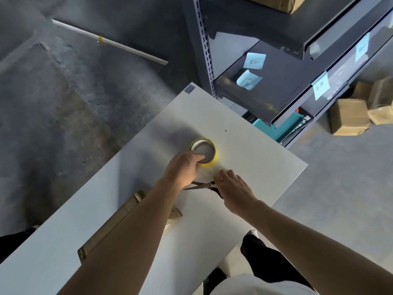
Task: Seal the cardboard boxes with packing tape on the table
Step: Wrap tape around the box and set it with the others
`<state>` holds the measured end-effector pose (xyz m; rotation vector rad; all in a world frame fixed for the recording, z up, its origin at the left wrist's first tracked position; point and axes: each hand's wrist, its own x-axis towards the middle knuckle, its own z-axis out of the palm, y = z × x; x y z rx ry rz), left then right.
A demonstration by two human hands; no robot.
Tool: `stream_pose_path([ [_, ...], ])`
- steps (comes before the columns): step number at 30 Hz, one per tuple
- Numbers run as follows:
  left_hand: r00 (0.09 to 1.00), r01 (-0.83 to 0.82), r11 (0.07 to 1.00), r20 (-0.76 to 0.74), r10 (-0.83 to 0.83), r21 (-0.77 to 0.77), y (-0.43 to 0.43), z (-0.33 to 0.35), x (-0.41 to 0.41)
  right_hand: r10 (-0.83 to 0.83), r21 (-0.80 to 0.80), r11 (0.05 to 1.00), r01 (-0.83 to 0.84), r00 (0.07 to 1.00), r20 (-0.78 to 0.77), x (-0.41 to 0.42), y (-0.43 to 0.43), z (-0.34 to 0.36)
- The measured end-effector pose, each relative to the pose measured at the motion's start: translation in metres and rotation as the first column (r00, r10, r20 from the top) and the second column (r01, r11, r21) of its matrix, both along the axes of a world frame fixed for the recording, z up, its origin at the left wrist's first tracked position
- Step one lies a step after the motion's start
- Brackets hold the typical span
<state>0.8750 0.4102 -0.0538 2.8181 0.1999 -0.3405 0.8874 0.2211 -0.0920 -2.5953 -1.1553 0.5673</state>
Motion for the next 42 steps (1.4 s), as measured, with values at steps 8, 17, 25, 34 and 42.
stream_pose_path([
  [8, 0.979, -0.134, 0.984, 0.140, 0.151, -0.119, 0.024, 0.039, -0.036, -0.048, 0.222, 0.974, 0.034, 0.997, 0.055, -0.016, 0.021, 0.015],
  [17, 0.840, -0.508, 0.831, 0.082, 0.536, -0.227, 0.063, 0.084, -0.143, 0.083, 0.671, 0.714, 0.199, 0.928, -0.364, -0.091, 0.086, 0.081],
  [25, 0.779, -0.621, 0.764, -0.034, 0.626, -0.177, 0.056, 0.084, -0.208, 0.155, 0.735, 0.678, 0.023, 0.972, -0.174, -0.129, 0.100, 0.065],
  [34, 0.805, -0.592, 0.801, -0.023, 0.593, -0.087, 0.052, 0.071, -0.218, -0.039, 0.605, 0.734, 0.309, 0.908, -0.417, -0.124, 0.104, 0.056],
  [42, 0.803, -0.590, 0.801, 0.028, 0.595, -0.103, 0.050, 0.066, -0.221, -0.059, 0.290, 0.915, 0.280, 0.806, -0.589, -0.113, 0.101, 0.061],
])
